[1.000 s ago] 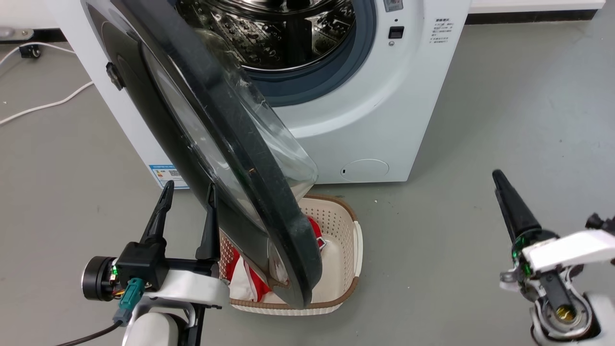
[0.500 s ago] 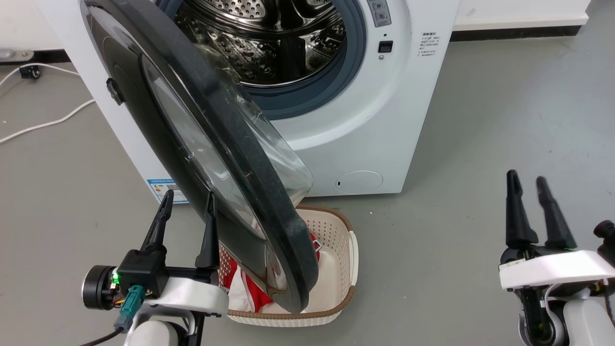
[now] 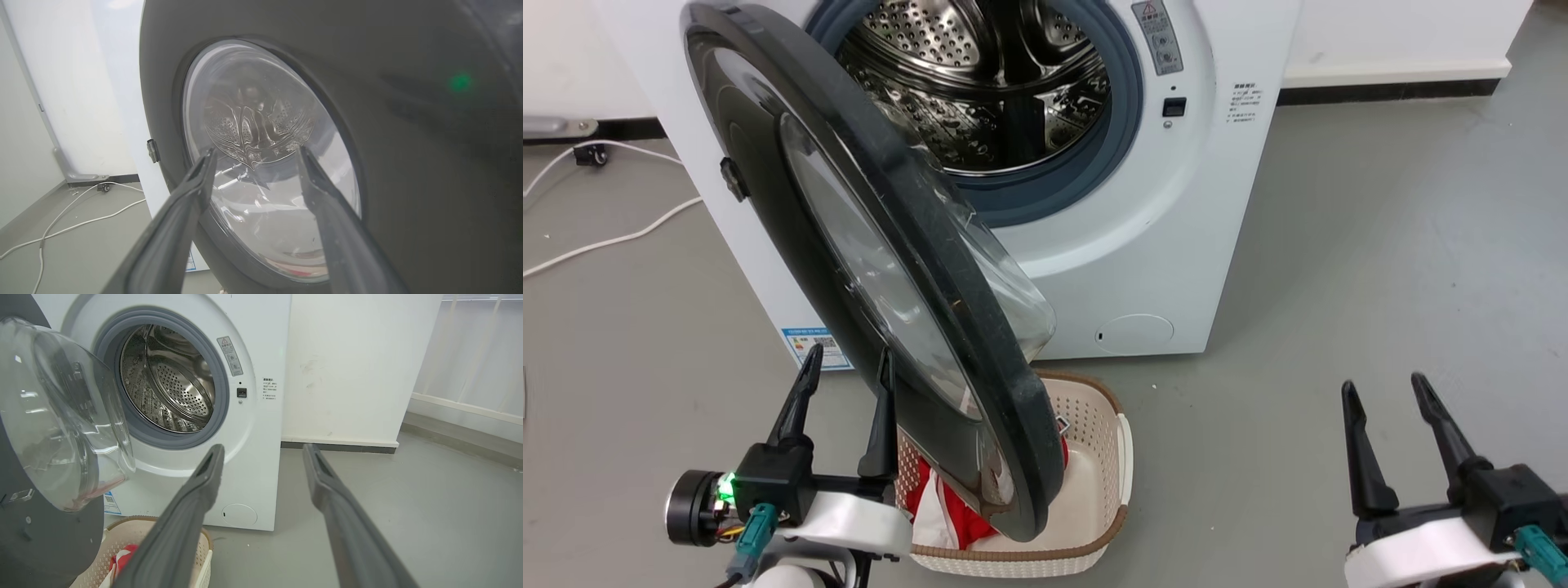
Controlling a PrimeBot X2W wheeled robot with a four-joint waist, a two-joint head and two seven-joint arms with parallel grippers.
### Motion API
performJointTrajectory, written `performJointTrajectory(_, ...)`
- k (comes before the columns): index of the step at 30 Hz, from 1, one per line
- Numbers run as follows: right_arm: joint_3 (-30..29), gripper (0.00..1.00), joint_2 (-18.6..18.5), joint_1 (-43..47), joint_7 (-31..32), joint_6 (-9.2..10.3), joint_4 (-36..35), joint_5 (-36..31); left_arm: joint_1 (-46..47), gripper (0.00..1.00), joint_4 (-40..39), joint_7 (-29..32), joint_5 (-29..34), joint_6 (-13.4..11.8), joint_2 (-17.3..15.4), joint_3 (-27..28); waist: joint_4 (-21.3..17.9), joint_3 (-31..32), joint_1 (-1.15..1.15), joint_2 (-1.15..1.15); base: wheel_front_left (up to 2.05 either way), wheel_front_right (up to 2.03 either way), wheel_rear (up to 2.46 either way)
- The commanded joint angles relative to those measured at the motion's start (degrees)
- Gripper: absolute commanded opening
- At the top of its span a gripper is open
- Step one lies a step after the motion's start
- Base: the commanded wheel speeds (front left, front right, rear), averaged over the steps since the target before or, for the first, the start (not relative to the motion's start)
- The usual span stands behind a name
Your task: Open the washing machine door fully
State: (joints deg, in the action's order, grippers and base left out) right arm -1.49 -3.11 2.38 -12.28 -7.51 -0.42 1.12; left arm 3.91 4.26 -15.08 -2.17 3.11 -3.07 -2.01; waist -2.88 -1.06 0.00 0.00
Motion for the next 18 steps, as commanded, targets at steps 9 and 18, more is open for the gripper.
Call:
performJointTrajectory(9, -0.08, 1.0, 0.32, 2.48, -0.49, 0.04, 2.18, 2.51, -2.79, 1.0, 0.14, -0.14, 0.57, -0.39, -0.15, -0.75, 0.74, 1.26, 0.0, 0.0, 0.0, 0.0, 0.0)
performJointTrajectory(18, 0.0, 1.0, 0.33, 1.62, -0.64, 0.04, 3.27, 2.82, -2.87, 1.0, 0.03, -0.14, 0.22, -0.55, -0.1, -0.98, 1.18, 1.18, 0.0, 0.0, 0.0, 0.0, 0.0)
